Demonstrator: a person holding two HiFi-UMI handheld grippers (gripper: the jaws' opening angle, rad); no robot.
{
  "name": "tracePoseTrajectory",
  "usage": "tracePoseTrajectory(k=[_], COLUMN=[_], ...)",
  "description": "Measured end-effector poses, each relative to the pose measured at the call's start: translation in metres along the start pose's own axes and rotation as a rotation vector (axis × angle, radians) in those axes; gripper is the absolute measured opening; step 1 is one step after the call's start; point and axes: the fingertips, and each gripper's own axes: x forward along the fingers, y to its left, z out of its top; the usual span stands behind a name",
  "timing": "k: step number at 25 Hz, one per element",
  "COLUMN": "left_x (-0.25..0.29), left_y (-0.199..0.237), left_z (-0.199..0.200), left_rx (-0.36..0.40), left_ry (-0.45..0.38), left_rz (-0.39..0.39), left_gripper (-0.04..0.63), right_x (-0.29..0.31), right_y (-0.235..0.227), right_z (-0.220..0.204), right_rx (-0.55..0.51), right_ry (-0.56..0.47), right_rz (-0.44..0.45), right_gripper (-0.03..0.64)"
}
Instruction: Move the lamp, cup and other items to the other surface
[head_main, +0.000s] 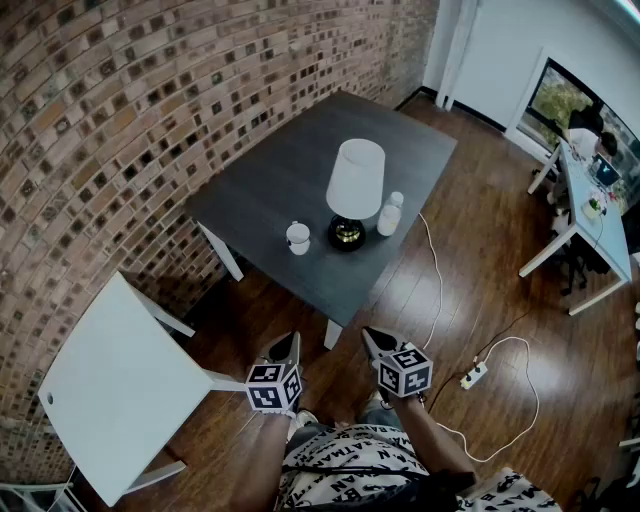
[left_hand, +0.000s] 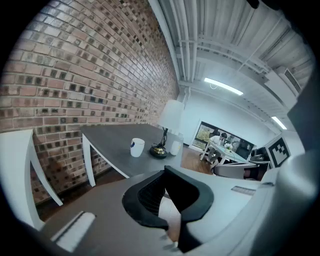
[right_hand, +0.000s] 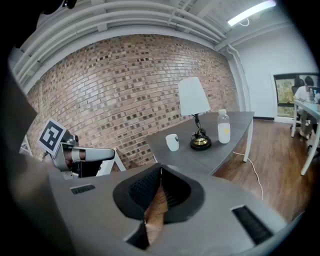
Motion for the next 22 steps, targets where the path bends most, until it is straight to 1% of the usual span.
tracePoseTrajectory(k=[6,9,11,13,14,15,16,18,19,20,22], left_x=[-0.014,-0.014,-0.009,-0.001,0.004,0.01,0.017,0.03,0.037,0.044,0.06], left_y=[0.026,0.038,0.043,0.05,0.054,0.059,0.064,0.073,0.078,0.082,0.091], left_z=[0.0,0.002,0.006,0.015,0.02,0.025,0.029,0.036,0.04,0.043,0.049], left_rx=[0.013,0.008,0.013,0.026,0.033,0.037,0.036,0.026,0.02,0.015,0.001], left_ry=[0.01,0.013,0.012,0.007,0.004,0.004,0.005,0.009,0.011,0.015,0.024], left_rz=[-0.013,-0.009,-0.006,0.001,0.006,0.013,0.019,0.03,0.034,0.037,0.041], left_gripper=[0.0,0.0,0.0,0.0,0.0,0.0,0.0,0.0,0.0,0.0,0.0], right_x=[0.02,0.035,0.05,0.07,0.082,0.093,0.105,0.127,0.139,0.151,0.176], right_y=[0.028,0.033,0.034,0.034,0.032,0.03,0.027,0.018,0.014,0.01,0.003], right_z=[-0.007,0.0,0.006,0.014,0.021,0.028,0.035,0.049,0.055,0.06,0.07], right_rx=[-0.006,-0.019,-0.017,-0.012,-0.02,-0.036,-0.054,-0.084,-0.094,-0.103,-0.114], right_ry=[0.015,0.018,0.029,0.036,0.03,0.021,0.012,0.003,0.004,0.009,0.021], right_rz=[0.011,0.016,0.039,0.065,0.069,0.065,0.055,0.028,0.015,0.006,0.002], right_gripper=[0.02,0.025,0.028,0.086,0.128,0.184,0.189,0.239,0.247,0.311,0.343])
